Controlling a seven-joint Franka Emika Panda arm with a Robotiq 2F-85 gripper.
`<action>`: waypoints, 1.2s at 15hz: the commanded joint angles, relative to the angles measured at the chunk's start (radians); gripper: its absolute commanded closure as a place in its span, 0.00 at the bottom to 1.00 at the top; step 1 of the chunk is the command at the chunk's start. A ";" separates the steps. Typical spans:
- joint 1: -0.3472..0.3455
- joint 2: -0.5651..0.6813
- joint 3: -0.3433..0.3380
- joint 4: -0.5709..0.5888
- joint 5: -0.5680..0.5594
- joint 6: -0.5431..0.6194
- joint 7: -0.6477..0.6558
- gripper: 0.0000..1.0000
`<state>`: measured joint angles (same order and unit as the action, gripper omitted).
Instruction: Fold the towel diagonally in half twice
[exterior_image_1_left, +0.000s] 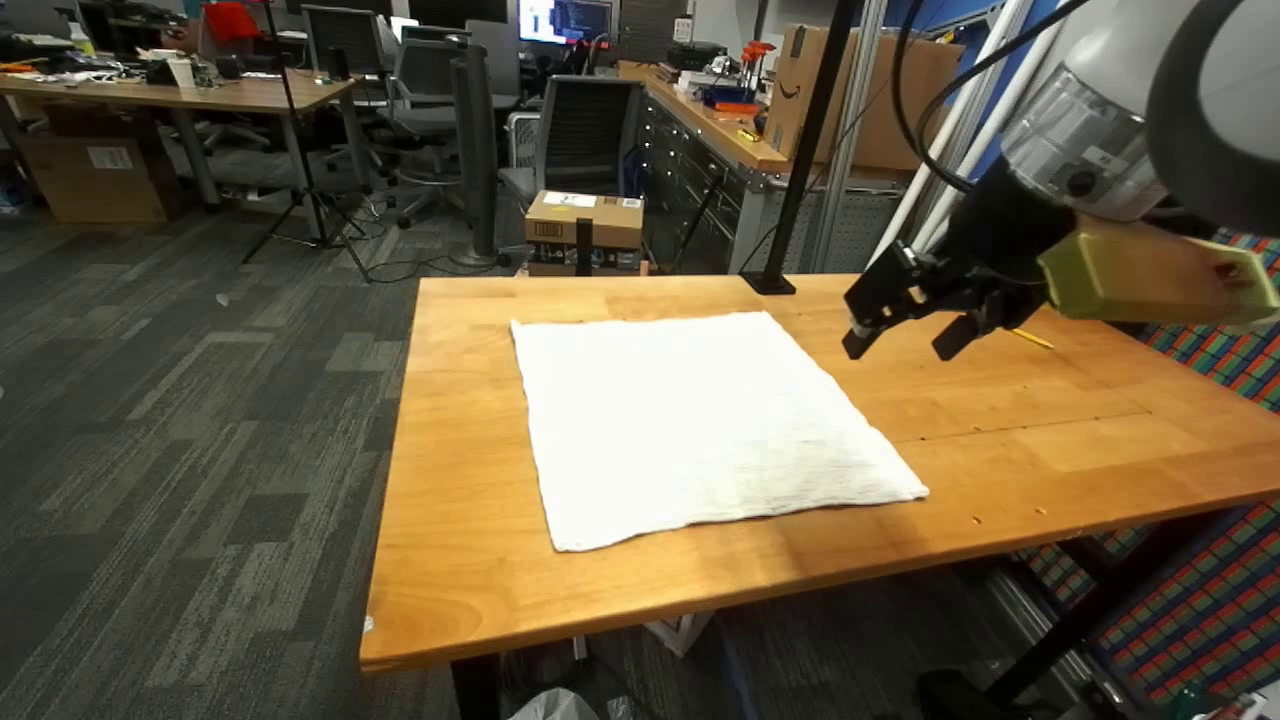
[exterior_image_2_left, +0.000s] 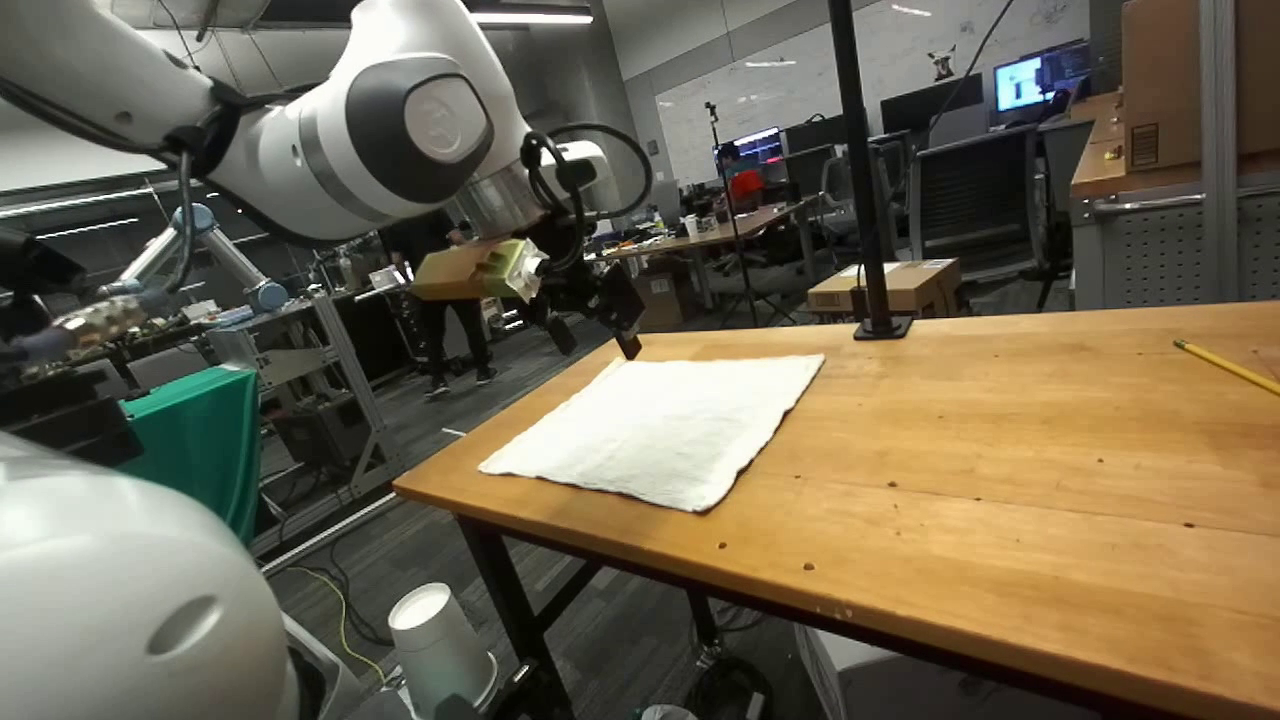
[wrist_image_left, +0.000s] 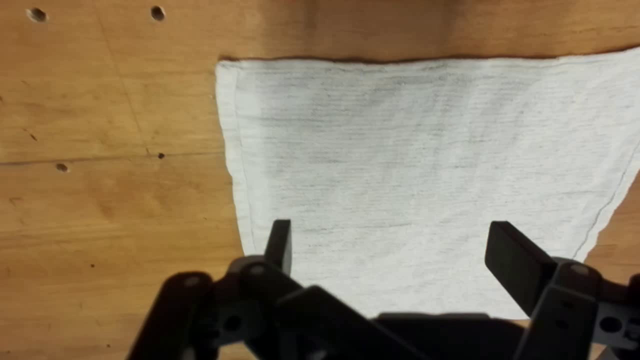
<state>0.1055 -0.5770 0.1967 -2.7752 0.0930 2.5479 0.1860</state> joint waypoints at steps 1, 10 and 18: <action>-0.032 0.049 0.088 0.001 -0.073 0.123 0.105 0.00; -0.096 0.194 0.060 -0.002 -0.158 0.063 0.132 0.00; -0.099 0.395 -0.005 -0.002 -0.145 0.230 0.127 0.00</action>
<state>0.0069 -0.2460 0.2157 -2.7774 -0.0407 2.6885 0.3104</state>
